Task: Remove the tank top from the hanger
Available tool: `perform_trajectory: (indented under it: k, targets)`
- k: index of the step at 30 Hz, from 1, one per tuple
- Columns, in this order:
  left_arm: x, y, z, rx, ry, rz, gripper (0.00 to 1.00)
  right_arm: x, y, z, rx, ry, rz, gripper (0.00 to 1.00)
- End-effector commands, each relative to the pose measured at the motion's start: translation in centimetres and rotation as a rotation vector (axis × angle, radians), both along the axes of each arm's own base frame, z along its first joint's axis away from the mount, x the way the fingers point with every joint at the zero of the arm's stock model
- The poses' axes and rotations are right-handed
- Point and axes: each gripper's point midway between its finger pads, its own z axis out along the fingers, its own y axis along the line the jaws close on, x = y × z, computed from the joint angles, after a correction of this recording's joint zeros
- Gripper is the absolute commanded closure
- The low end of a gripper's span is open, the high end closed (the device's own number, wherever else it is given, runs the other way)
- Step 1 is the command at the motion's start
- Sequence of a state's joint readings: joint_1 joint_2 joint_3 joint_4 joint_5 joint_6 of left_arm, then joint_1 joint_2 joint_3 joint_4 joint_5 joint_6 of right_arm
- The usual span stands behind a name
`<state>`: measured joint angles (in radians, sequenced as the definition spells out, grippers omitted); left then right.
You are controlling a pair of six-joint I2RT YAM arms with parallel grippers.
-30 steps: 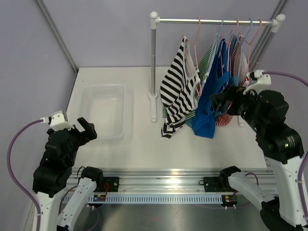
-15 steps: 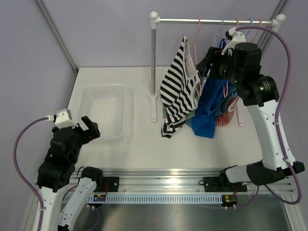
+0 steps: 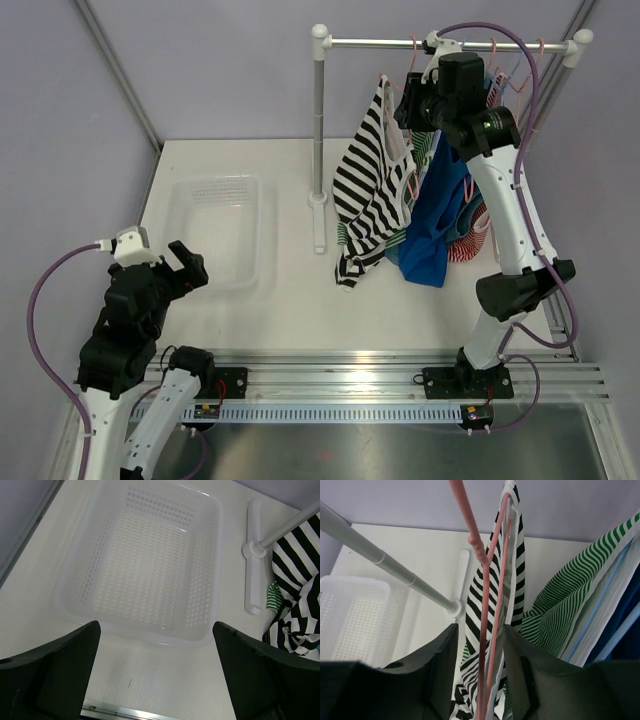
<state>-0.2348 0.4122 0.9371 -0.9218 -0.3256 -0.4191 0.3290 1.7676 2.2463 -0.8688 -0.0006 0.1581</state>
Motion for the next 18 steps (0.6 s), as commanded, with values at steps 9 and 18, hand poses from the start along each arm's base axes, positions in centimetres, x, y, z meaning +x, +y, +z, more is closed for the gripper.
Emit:
perform_trajectory:
  k: [9,18]
  targets:
    - [0.6,-0.2,0.8,-0.017,-0.051,0.000,0.01,0.8,0.5,2.1,-0.018,-0.079,-0.035,0.97]
    - [0.3,0.1,1.0,-0.023,-0.066,0.016,0.01,-0.6,-0.1,7.9,0.103,-0.220,-0.076,1.00]
